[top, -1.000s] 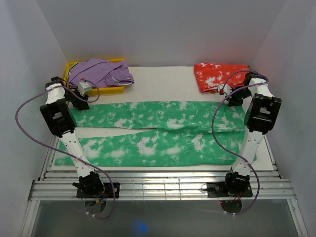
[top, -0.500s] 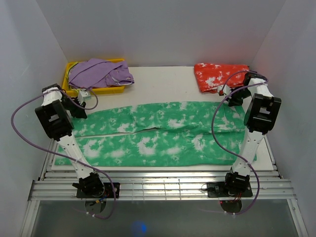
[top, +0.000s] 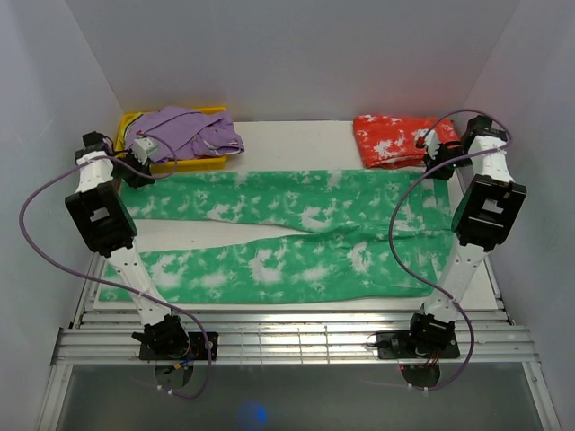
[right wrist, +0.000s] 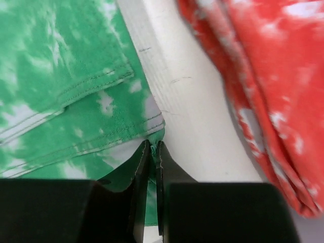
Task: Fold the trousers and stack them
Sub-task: Fold the trousers
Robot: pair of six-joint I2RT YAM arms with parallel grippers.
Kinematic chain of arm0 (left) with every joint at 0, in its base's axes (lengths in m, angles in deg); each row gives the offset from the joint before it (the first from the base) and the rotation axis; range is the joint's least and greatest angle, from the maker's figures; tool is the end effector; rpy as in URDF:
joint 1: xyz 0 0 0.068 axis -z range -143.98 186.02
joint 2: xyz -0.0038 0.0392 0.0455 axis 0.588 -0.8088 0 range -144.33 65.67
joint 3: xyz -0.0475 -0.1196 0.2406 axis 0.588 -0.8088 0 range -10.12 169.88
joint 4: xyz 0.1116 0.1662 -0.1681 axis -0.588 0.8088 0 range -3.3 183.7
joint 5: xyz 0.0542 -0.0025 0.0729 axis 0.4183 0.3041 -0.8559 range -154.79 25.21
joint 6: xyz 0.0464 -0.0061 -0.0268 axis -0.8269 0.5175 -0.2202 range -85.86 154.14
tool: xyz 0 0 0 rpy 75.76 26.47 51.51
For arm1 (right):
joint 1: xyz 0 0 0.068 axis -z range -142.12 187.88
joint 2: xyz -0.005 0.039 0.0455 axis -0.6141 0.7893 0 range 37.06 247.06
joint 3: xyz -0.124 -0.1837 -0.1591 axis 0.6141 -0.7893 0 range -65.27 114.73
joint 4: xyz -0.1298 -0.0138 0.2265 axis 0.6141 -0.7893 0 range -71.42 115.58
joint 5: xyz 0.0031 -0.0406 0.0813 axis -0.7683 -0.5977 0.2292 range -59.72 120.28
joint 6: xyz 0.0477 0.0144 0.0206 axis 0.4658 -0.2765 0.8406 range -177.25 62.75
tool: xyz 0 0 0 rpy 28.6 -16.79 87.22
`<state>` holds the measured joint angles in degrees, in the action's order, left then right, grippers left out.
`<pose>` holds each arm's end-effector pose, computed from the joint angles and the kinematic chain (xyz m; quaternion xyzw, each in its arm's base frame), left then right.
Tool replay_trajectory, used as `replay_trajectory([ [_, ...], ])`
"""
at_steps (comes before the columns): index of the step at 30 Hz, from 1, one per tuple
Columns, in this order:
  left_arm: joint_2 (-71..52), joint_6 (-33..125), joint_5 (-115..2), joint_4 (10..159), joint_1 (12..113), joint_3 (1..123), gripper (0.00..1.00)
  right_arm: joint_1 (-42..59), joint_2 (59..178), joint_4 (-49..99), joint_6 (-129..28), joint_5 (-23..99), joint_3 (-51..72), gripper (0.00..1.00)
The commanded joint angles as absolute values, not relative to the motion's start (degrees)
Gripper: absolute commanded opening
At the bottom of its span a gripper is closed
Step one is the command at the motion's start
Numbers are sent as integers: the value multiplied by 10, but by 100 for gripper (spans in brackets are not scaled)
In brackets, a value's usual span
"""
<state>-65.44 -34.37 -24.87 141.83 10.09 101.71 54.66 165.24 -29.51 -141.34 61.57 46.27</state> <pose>0.4343 0.1858 0.1905 0.3813 0.8509 -0.1362 0.3348 0.4532 -0.1175 0.2093 -0.5626 0.7676 0.0517 0.3027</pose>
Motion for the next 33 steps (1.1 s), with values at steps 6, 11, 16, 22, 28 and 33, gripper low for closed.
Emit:
replay_trajectory([
  [6, -431, -161, -259, 1074, 68, 901, 0, 630, 1462, -167, -1333, 698, 413, 8],
  [11, -305, -102, -259, 887, 44, 737, 0, 677, 1358, -137, -1372, 732, 305, 8],
  [16, -259, -88, -279, 820, 44, 663, 0, 694, 1286, -60, -1374, 726, 176, 8],
  [22, -294, -73, -279, 843, 56, 734, 0, 701, 1271, -30, -1377, 724, 88, 8],
  [28, -373, -87, -338, 864, 101, 808, 0, 691, 1363, 2, -1293, 722, 183, 8],
  [33, -433, -54, -382, 913, 115, 929, 0, 688, 1424, -56, -1262, 739, 302, 8],
])
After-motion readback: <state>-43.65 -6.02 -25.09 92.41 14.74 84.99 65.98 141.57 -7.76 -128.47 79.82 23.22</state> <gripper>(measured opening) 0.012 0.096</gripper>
